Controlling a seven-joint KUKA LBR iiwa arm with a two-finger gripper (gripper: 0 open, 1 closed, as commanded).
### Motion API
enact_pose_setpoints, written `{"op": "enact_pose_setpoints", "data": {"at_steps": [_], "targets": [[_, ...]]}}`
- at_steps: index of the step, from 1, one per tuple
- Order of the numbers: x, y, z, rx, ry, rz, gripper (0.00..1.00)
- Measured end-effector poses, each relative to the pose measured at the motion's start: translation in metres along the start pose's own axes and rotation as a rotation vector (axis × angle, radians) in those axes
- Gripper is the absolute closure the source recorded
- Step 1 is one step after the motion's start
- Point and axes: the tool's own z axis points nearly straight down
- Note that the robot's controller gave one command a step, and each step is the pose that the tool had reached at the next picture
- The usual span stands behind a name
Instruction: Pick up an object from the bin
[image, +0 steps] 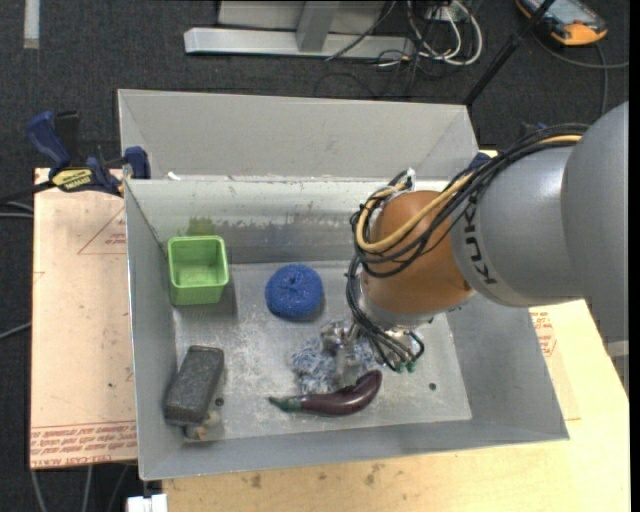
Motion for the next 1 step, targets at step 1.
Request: {"op": "enact_pose_setpoints", "data": {"at_steps": [1], "targets": [[0.0000,0.0000,0.0000,0.000,0.000,0.000,1.00]]}}
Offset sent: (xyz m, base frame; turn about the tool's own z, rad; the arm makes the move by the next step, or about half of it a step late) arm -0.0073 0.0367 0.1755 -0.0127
